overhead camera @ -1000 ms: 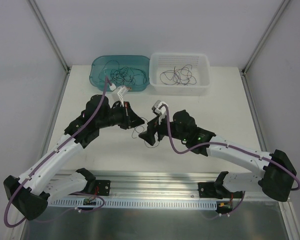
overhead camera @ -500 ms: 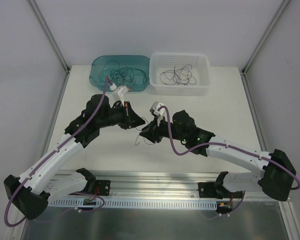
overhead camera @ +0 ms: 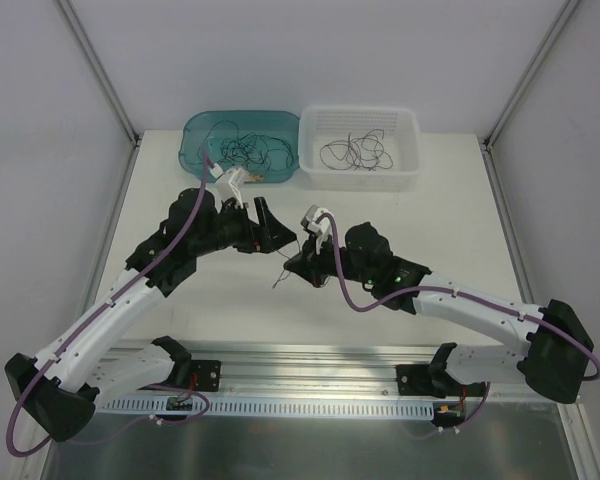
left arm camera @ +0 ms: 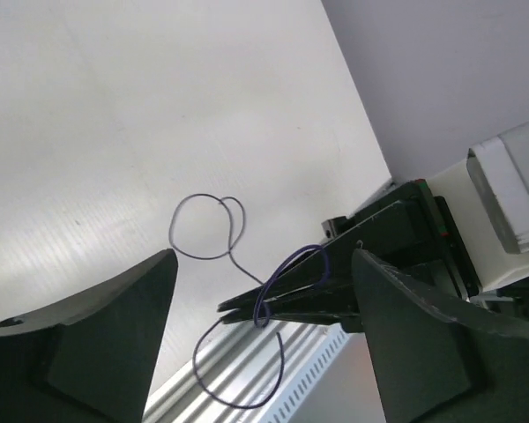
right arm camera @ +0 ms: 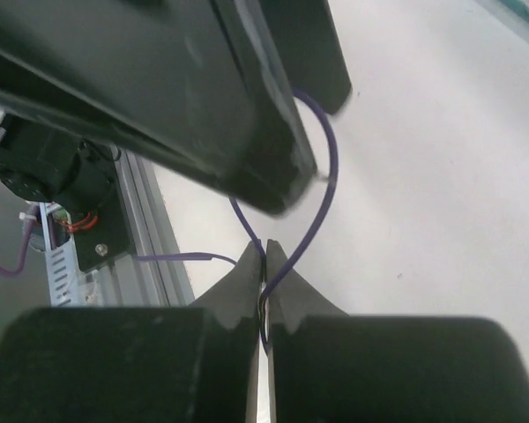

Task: Untangle the cables

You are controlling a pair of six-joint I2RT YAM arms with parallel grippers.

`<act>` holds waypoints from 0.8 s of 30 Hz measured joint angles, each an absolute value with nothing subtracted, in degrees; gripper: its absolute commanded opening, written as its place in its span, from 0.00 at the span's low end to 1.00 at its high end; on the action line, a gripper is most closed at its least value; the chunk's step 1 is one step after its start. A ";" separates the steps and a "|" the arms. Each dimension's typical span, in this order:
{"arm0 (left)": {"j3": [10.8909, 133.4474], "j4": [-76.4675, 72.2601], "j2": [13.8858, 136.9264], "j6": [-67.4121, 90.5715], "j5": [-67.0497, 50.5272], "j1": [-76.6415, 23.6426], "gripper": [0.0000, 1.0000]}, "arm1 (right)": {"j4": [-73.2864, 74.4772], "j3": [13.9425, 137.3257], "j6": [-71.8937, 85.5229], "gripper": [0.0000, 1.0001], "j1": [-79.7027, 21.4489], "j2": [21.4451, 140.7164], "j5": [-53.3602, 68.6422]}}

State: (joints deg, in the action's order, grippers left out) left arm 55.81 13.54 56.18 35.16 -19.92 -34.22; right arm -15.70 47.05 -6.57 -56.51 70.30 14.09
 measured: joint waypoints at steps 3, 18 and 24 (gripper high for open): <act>55.90 14.48 55.07 34.09 -15.51 -34.17 0.99 | -12.78 45.50 -6.85 0.01 -56.10 68.79 12.62; 48.97 23.70 41.10 25.80 2.85 -21.63 0.99 | 11.55 59.88 -11.68 0.01 -33.54 67.02 4.19; 36.32 27.81 31.57 22.57 7.88 -21.65 0.99 | 10.59 83.55 -14.57 0.01 -24.73 80.20 2.79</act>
